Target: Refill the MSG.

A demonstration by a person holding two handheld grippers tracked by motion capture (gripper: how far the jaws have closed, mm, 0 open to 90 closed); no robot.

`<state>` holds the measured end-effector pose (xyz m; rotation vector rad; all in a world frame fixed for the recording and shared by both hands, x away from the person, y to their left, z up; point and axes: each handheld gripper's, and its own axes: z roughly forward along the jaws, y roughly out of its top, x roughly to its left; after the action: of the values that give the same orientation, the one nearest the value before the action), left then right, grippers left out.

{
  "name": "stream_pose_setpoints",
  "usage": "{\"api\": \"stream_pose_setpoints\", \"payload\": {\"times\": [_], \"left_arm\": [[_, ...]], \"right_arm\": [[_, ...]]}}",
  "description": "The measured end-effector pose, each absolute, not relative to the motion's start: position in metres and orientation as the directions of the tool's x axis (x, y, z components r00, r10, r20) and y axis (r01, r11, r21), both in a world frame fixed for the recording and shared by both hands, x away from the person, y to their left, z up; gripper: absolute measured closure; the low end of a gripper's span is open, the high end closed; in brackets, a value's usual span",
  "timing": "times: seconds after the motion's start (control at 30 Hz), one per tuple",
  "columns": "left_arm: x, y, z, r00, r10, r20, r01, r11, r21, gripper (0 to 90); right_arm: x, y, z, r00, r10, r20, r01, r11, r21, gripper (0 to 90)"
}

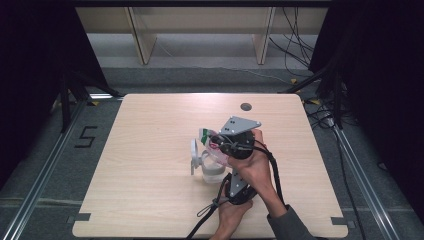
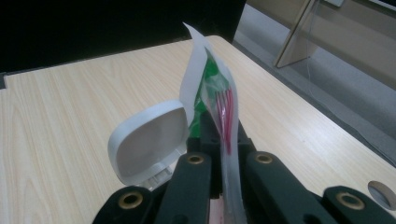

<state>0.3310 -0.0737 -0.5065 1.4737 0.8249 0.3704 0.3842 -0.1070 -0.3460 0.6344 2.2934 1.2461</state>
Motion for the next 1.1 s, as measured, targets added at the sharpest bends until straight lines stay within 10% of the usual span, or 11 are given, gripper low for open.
{"api": "stream_pose_setpoints", "payload": {"times": [1.1], "left_arm": [[0.333, -0.064, -0.505, 0.722, 0.675, -0.154, 0.238, -0.033, 0.971, 79.3]], "right_arm": [[0.382, -0.098, -0.349, -0.797, 0.571, -0.198, 0.164, 0.519, 0.839, 90.0]]}}
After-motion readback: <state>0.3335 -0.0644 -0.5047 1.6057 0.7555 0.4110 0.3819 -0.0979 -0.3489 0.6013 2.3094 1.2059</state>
